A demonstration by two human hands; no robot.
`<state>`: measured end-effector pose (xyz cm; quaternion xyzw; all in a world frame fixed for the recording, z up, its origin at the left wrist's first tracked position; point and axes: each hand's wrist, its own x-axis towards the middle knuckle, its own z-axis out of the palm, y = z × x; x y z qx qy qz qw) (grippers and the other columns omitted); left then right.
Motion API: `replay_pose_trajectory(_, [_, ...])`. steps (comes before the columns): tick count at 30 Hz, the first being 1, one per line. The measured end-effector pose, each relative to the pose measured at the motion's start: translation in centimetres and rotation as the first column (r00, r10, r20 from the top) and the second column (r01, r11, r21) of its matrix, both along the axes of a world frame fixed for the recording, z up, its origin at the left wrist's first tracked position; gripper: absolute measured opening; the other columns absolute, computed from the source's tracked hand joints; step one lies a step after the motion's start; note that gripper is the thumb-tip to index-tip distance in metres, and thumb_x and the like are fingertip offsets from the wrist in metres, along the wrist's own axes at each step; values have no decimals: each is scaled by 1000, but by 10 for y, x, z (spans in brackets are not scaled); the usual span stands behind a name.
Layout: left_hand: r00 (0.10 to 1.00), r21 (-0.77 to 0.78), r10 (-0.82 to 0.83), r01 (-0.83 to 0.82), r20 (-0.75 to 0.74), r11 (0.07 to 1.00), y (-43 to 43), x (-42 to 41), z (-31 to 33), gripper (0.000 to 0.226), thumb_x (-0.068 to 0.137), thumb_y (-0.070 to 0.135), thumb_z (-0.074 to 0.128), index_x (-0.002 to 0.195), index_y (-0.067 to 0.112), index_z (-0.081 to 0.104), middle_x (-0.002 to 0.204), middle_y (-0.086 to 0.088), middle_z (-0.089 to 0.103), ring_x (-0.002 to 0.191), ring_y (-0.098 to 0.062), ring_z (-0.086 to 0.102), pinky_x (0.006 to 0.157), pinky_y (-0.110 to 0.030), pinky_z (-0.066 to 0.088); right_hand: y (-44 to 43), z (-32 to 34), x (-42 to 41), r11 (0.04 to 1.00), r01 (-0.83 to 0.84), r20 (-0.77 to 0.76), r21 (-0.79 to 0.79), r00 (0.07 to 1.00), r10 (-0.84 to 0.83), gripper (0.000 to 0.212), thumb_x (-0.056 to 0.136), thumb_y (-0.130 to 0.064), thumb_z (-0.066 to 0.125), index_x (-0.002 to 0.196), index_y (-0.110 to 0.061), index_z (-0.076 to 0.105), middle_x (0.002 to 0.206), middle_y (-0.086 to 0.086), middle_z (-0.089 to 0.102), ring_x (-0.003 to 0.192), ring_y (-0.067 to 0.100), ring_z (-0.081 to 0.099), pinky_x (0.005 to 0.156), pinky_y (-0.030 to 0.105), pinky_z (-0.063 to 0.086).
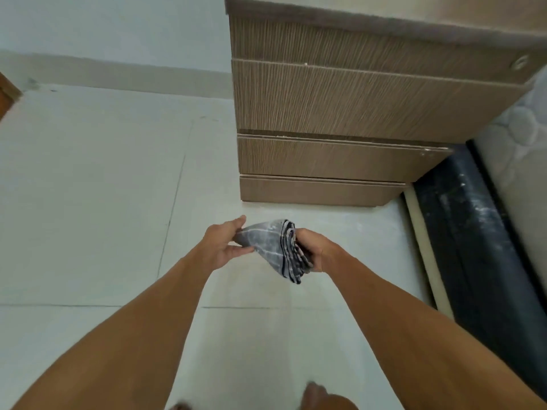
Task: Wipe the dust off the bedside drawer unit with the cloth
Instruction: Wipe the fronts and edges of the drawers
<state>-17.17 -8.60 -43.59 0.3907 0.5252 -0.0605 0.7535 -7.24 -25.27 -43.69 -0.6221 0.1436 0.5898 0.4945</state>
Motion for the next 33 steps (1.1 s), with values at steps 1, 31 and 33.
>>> replay_pose_trajectory(1, [1000,4,19,-19,-16,1000,-1,-4,20,27,86,14,72,101,-5,60,103,-19,59,89,-35,66,63,-43,62,0,18,-6,999,-27,5,-18,1000,27,30,93,-17,61,111,5,67,95,16,75,78,25,73,67,34,61])
replay_pose_trajectory(31, [997,287,-66,50,45,957,90,161,406,29,85,-8,64,109,9,58,98,-10,66,77,-18,64,59,-30,51,128,396,164,979,205,360,-15,914,-186,41,83,-10,78,118,-4,58,97,8,70,89,25,69,73,39,58])
replay_pose_trajectory(33, [998,331,-61,56,3,942,85,171,388,25,84,-6,66,101,12,59,102,-10,68,83,-20,66,69,-35,56,124,383,173,982,188,380,-25,910,-165,39,83,-10,77,117,-5,59,101,8,70,82,21,69,63,34,58])
